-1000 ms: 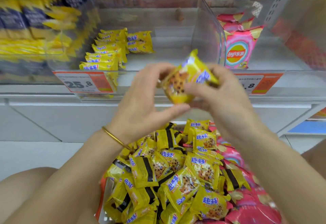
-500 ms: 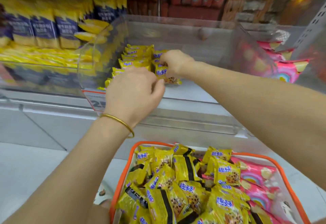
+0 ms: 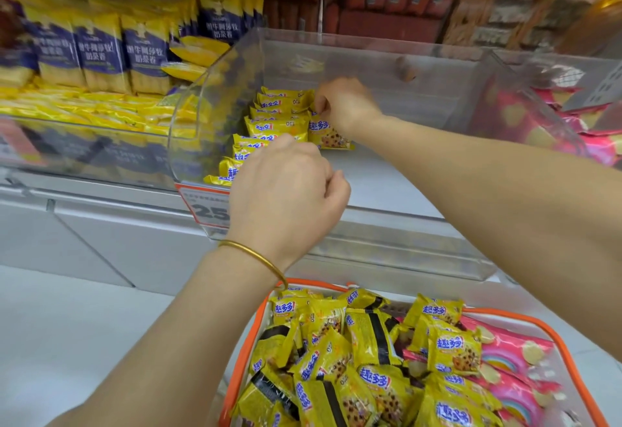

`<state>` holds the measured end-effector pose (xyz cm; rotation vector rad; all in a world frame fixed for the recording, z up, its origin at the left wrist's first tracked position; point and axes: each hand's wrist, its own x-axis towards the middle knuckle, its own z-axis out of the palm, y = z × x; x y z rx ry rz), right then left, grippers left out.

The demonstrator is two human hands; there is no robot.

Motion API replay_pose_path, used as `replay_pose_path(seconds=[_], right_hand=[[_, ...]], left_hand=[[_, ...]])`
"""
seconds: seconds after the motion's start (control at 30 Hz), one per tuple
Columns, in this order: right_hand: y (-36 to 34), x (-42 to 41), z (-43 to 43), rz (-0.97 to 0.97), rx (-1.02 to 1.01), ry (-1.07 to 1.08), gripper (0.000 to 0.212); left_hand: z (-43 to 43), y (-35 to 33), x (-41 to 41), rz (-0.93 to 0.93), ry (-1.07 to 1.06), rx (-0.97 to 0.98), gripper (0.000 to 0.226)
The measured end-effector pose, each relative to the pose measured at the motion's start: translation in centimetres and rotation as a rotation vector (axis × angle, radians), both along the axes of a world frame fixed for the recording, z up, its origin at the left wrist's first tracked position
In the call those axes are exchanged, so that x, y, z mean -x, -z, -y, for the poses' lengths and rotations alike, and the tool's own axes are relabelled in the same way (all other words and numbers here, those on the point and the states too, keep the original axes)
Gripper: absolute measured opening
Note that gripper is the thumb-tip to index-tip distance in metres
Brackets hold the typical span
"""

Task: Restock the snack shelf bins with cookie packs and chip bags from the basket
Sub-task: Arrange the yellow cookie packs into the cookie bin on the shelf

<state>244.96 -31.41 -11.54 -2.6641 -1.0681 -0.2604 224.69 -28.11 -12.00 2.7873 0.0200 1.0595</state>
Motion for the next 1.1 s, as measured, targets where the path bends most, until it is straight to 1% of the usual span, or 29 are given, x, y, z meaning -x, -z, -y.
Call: replay_pose_path(seconds=[0.17,0.27,0.33,0.43,0.5,0.57,0.63,0.73,0.77,0.83,0.9,0.97,1.03,1.1], right_hand=[[-0.8,-0.1,1.0,0.008,-0.009,-0.008,0.026],[-2.5,1.2,2.3,-0.002,-0.037,-0.026,0.029],[-4.2,3.4,4.0,-0.002,-0.096,-0.068,0.032],[-6.9,9.2,9.1,0.039,-0.218,-0.159,0.03],[-7.4,14.0,13.9,-0.038,-0.318,-0.24,0.027],[-5.9,17.5,18.4,-0.193,-0.362,-0.288,0.022],[-2.2,18.9,22.0,-0.323,-0.25,-0.209,0.016],[4.4,18.4,25.6,-0.482,0.123,-0.06,0.014],[6.3,18.1,26.4,-0.533,0.237,-0.036,0.015],[9.1,18.0,27.3,-0.629,0.385,-0.033,0.024],[10.9,18.7,27.4,-0.703,0.468,-0.056,0.038],[12.1,19.5,27.3,-0.727,0.519,-0.085,0.05],[12.9,20.3,27.1,-0.696,0.541,-0.102,0.054],[13.2,20.6,27.0,-0.661,0.543,-0.106,0.05]], left_hand=[[-0.3,0.2,-0.1,0.048,0.012,-0.008,0.036],[-0.5,0.3,0.0,0.069,0.039,-0.03,0.038],[-0.6,0.2,0.3,0.097,0.057,-0.073,0.039],[0.7,-0.4,1.8,0.219,0.072,-0.139,0.028],[2.5,-0.5,3.0,0.243,0.149,-0.121,0.025],[4.6,0.0,4.3,0.207,0.238,-0.088,0.025],[6.5,1.3,5.1,0.115,0.31,-0.068,0.022],[8.6,3.6,5.5,-0.086,0.396,-0.052,0.021],[9.1,4.3,5.6,-0.147,0.41,-0.045,0.021],[10.2,5.4,5.6,-0.243,0.425,-0.014,0.024],[11.0,6.0,5.6,-0.308,0.438,0.022,0.025],[11.5,6.4,5.7,-0.355,0.439,0.028,0.027],[11.8,6.7,5.6,-0.397,0.439,0.02,0.028],[11.8,7.1,5.5,-0.436,0.44,0.012,0.029]])
